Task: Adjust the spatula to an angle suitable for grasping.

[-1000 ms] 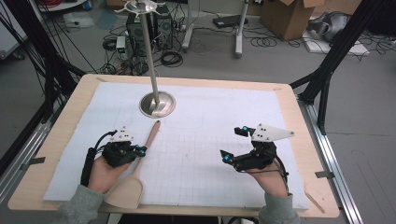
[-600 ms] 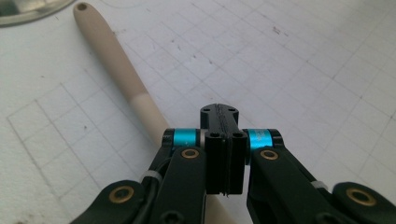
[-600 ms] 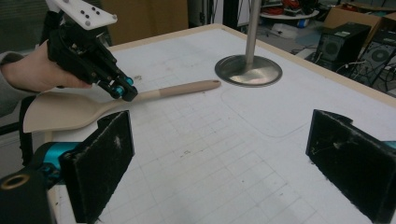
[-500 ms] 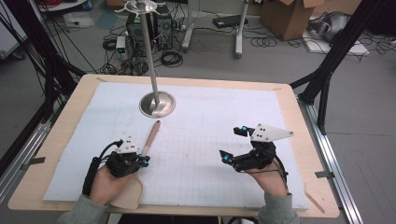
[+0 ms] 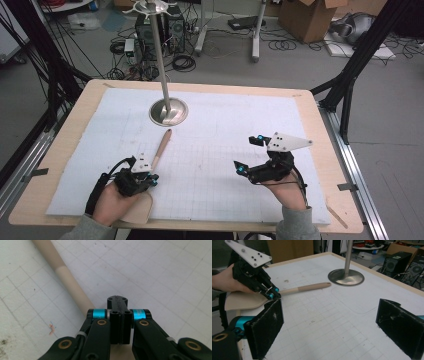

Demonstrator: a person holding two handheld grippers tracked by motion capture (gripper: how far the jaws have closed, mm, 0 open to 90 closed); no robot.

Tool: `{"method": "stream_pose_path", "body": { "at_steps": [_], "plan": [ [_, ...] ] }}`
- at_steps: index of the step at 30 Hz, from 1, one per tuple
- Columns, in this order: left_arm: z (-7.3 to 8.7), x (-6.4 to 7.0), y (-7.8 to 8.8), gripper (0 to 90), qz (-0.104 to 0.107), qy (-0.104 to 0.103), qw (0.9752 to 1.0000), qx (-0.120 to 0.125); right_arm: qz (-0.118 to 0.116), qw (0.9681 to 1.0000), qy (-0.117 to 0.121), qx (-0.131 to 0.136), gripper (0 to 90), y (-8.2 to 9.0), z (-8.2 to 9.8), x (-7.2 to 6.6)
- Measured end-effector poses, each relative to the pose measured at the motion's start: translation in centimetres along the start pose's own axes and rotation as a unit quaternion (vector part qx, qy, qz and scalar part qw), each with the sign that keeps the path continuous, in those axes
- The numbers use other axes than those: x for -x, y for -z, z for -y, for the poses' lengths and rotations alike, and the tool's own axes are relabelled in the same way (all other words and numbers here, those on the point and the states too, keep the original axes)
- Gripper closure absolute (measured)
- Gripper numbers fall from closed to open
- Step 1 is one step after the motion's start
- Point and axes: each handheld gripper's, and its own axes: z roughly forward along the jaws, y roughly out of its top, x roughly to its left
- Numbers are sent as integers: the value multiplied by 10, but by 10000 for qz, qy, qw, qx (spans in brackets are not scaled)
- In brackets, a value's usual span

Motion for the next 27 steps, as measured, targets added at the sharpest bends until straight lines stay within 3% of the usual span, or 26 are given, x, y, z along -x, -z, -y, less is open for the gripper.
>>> {"method": "stream_pose_path", "body": {
  "at_steps": [6,11,27],
  "plan": [
    [1,2,2,893,-24,-188,9998,-72,-8,10000,16,-2,67,-1,0,0],
    [3,-5,6,893,-70,-204,9996,-187,-4,10000,7,24,67,0,0,0],
    [20,-38,16,893,-268,212,9993,-135,-32,10000,7,-54,66,-4,0,-1]
  ]
}}
